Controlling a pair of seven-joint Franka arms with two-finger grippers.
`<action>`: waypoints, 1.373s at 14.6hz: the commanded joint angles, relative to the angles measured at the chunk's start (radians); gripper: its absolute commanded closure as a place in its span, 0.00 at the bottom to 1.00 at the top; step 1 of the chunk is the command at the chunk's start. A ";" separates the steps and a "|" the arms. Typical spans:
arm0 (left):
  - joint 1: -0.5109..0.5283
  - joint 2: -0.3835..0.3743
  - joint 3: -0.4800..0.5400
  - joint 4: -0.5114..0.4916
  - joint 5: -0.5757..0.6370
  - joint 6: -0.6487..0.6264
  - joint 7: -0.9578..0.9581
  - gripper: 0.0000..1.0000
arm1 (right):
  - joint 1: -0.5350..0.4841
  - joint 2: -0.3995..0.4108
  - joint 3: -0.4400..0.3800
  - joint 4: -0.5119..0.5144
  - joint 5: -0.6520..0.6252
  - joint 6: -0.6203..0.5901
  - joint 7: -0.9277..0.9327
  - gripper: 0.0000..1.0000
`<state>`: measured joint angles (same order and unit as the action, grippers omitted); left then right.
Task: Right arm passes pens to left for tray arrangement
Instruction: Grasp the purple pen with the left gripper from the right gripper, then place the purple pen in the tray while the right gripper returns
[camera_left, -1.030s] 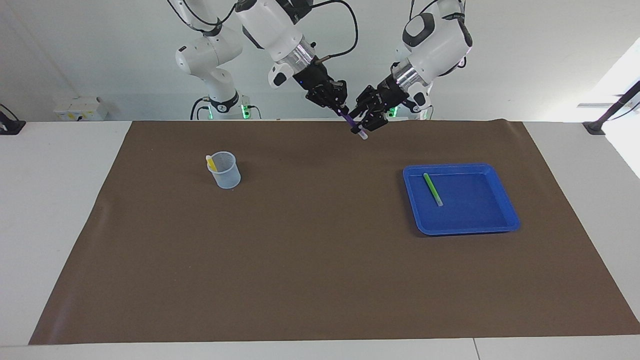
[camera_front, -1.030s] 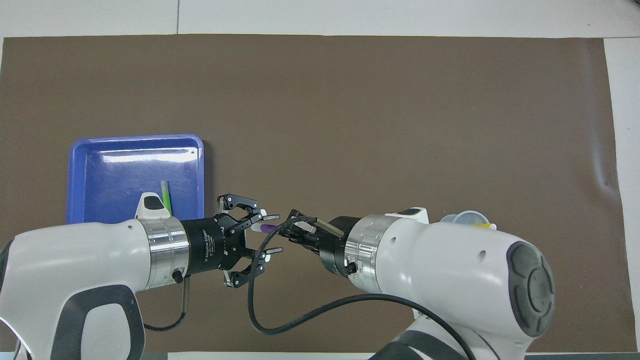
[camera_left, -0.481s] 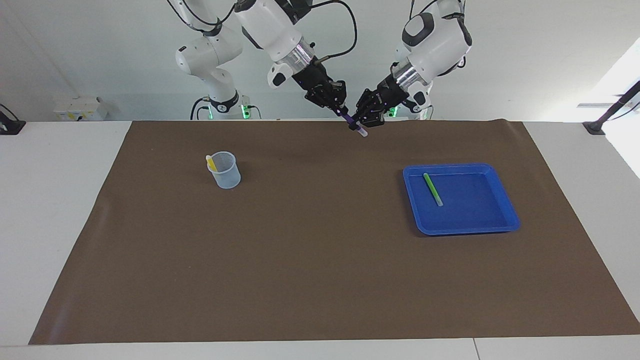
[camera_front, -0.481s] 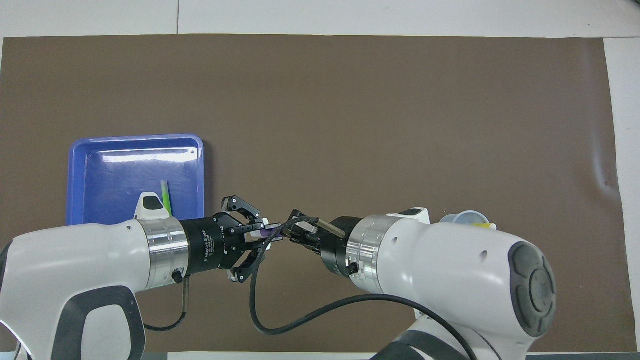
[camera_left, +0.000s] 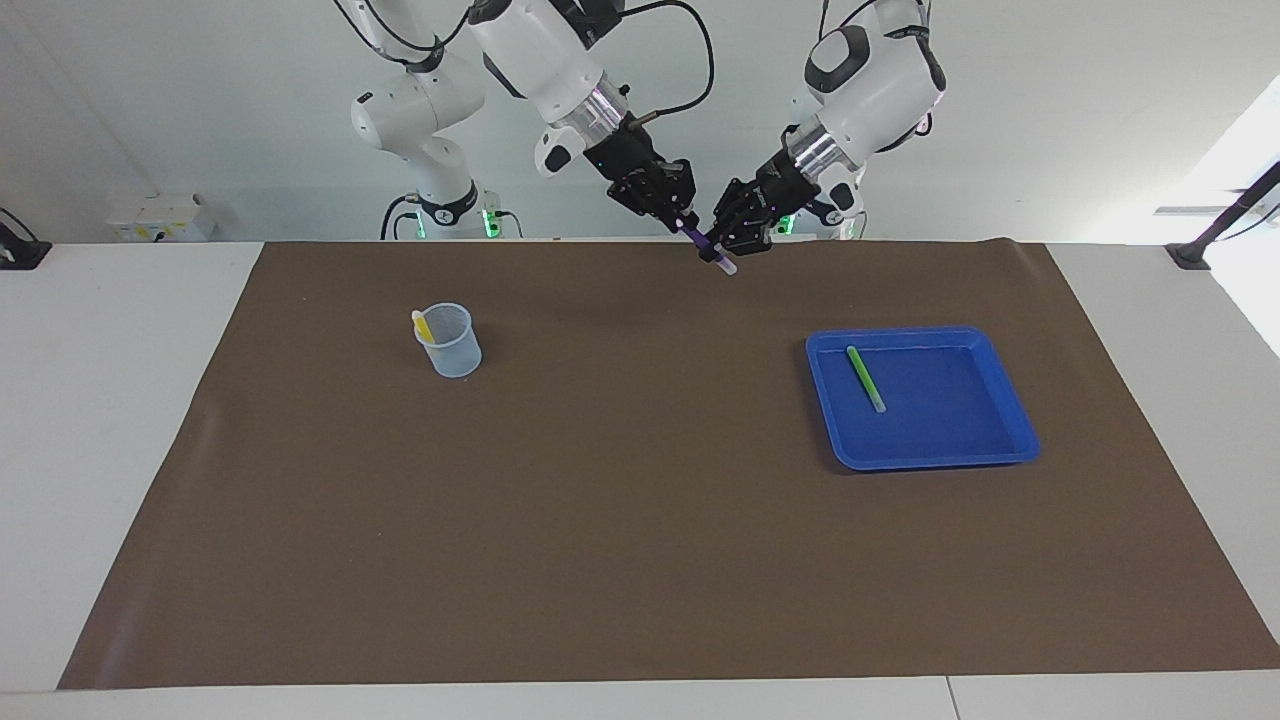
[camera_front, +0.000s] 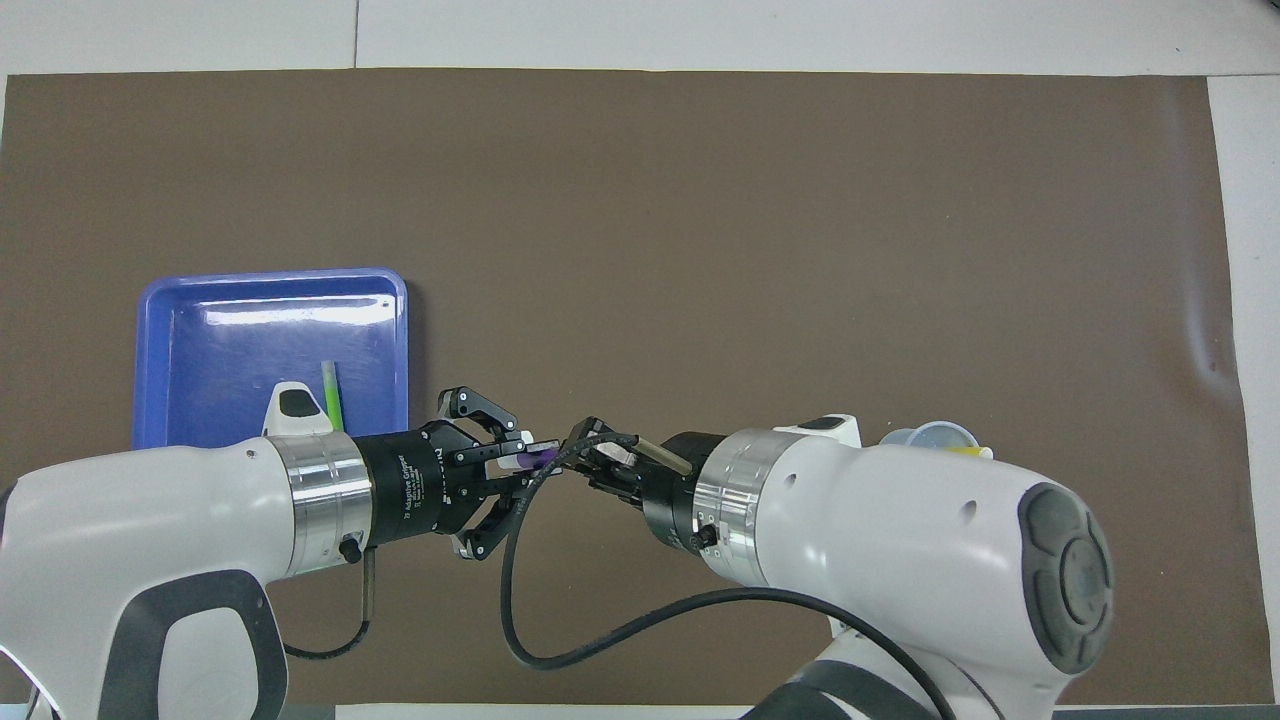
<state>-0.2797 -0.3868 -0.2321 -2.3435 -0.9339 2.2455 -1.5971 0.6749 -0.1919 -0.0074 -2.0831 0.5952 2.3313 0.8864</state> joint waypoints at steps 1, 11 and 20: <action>-0.001 -0.020 0.005 -0.023 -0.022 0.032 -0.003 1.00 | -0.021 -0.021 -0.005 -0.012 -0.024 -0.091 -0.038 0.00; 0.238 0.049 0.008 0.045 0.015 -0.134 0.449 1.00 | -0.253 -0.015 -0.008 0.086 -0.401 -0.504 -0.406 0.00; 0.439 0.281 0.010 0.136 0.494 -0.233 1.110 1.00 | -0.508 0.003 -0.006 -0.041 -0.537 -0.483 -0.764 0.20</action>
<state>0.1177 -0.1958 -0.2185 -2.2721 -0.5436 2.0450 -0.6251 0.1733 -0.1969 -0.0299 -2.0882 0.0871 1.8208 0.1336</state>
